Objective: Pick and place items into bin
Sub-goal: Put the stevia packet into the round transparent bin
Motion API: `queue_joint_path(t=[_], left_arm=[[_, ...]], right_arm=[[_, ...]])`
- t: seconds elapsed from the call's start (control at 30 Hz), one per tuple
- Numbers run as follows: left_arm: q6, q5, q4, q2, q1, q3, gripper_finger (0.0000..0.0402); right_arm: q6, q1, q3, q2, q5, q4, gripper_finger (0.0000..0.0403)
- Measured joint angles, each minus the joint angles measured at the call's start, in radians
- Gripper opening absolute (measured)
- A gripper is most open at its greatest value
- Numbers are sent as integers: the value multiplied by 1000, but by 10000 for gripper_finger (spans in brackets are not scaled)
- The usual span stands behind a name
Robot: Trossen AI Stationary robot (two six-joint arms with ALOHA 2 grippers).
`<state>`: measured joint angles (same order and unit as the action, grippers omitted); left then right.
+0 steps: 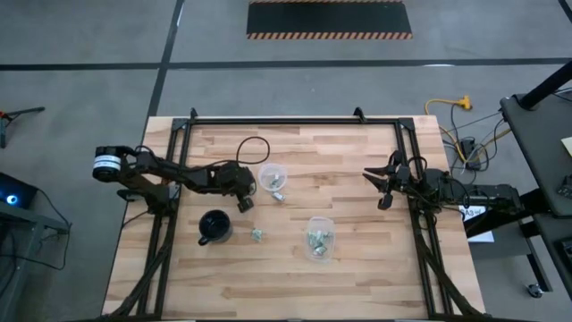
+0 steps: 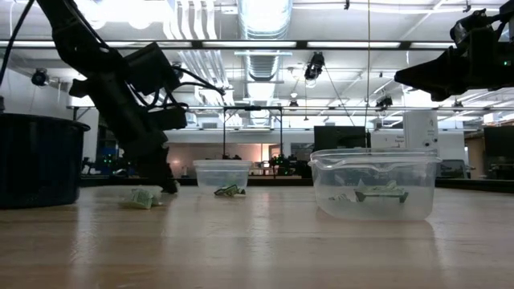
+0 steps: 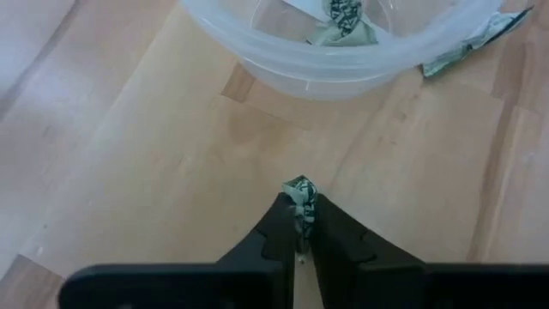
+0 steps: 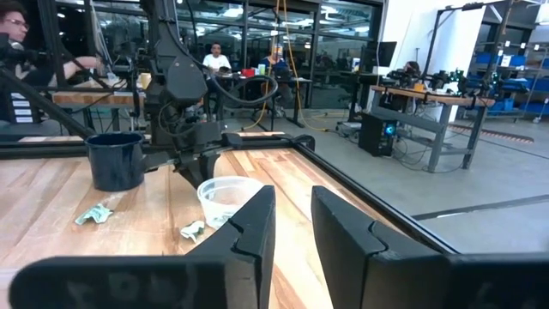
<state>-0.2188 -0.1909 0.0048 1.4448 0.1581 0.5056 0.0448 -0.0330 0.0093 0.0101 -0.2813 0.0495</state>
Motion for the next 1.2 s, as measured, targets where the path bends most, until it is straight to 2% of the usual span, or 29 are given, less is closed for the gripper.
queue_joint_path(t=[0.33, 0.73, 1.2], left_arm=[[-5, -7, -4, -5, 0, 9, 3], [-26, -160, 3, -64, -1, 15, 2], [-37, -237, 39, -146, -33, 19, 2]], right_arm=[[0, 0, 0, 0, 0, 0, 81], [0, 0, 0, -2, -2, 0, 82], [0, 0, 0, -1, -1, 0, 72]])
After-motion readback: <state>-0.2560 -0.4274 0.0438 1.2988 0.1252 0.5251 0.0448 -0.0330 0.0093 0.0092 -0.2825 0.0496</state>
